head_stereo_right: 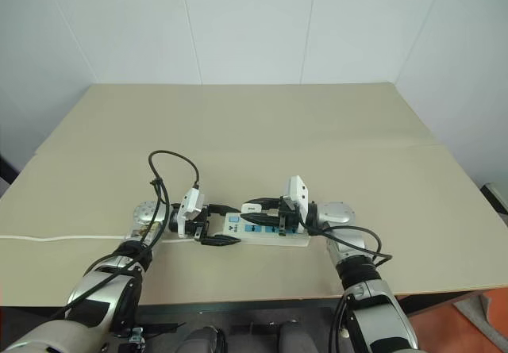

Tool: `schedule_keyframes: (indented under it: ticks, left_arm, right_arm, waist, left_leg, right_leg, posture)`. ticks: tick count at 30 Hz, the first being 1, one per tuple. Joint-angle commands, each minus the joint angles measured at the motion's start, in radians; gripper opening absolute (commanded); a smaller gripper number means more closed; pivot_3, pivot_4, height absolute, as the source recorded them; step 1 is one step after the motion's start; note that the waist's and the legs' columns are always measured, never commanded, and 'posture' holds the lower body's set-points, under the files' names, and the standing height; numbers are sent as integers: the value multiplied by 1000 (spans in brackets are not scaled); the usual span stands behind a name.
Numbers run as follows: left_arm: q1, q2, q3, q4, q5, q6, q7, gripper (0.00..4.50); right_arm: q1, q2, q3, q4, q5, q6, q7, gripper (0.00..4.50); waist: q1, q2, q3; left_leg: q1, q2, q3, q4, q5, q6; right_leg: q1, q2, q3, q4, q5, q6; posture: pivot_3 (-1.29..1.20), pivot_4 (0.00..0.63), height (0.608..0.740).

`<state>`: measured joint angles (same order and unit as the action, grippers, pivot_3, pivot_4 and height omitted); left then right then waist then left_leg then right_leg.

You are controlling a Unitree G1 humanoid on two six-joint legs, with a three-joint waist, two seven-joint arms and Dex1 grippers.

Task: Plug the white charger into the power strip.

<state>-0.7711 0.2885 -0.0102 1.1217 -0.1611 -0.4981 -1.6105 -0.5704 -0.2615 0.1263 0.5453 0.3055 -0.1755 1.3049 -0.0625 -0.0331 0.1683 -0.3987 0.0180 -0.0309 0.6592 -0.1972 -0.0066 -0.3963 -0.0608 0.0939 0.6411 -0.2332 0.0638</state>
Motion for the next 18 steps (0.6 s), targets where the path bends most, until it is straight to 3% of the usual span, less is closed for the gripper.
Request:
schedule_keyframes:
  ticks: [1,3,13,16,18]
  left_arm:
    - [-16,-15,-1,-47,-32,-2,-4,3270]
    - [-16,-15,-1,-48,-33,-2,-4,3270]
    - [-16,-14,-1,-42,-29,-7,-4,3270]
    - [-20,-11,-7,-40,-27,5,-4,3270]
    - [-37,20,-84,-52,-30,109,-4,3270]
  right_arm:
    - [57,6,69,81,-89,2,-13,1153]
    - [60,7,70,78,-89,-7,-13,1153]
    - [48,-1,65,89,-99,-49,-8,4484]
    - [40,-10,63,91,-103,-53,1,4484]
    - [36,-16,59,91,-107,-59,-3,4484]
  waist:
    - [-2,0,0]
    - [-3,0,0]
    - [-2,0,0]
    - [-2,0,0]
    - [-1,-1,0]
  left_leg:
    - [0,0,0,0,0,0]
    - [1,0,0,0,0,0]
    - [0,0,0,0,0,-1]
    - [1,0,0,0,0,-1]
    - [0,0,0,0,0,-1]
  right_leg:
    - [0,0,0,0,0,0]
    - [1,0,0,0,0,0]
    - [2,0,0,-2,0,0]
    - [2,0,0,-2,0,0]
    - [2,0,0,-2,0,0]
  posture:
    - [0,150,740]
    - [0,150,740]
    - [0,150,740]
    - [0,150,740]
    - [0,150,740]
